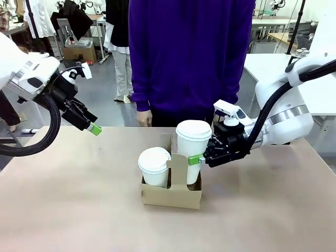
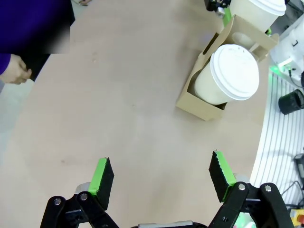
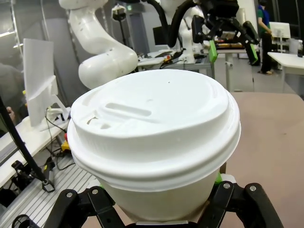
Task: Pour a drink into a cup and package it in a carrier.
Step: Insert the held 600 ml Paper Cup into the Cup Carrier.
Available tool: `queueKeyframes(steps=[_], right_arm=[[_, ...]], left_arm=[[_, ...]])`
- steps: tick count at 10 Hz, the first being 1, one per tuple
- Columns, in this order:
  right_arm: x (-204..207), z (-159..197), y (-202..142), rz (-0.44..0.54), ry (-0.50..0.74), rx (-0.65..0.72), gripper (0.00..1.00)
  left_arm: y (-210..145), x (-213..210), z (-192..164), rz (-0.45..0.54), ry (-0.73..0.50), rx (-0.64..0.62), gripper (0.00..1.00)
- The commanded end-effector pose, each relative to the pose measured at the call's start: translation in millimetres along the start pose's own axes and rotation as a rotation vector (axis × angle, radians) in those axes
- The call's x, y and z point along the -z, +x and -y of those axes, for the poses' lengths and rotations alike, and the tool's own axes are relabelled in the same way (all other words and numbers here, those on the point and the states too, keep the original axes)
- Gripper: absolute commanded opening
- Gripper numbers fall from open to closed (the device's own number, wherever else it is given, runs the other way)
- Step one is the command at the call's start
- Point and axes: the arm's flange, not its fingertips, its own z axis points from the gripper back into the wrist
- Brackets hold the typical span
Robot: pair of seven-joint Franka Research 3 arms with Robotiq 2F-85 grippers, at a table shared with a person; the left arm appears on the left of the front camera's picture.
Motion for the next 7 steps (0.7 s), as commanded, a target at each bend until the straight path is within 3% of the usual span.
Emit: queueKeyframes(steps=[1, 7], right_arm=[[2, 3, -8, -0.004, 0.023, -0.011, 0.81], [1, 14, -47, -0.062, 0.085, -0.019, 0.81]], left_arm=[[1, -1, -1, -0.005, -0.004, -0.008, 1.0], [1, -1, -1, -0.005, -0.004, -0.008, 1.0]])
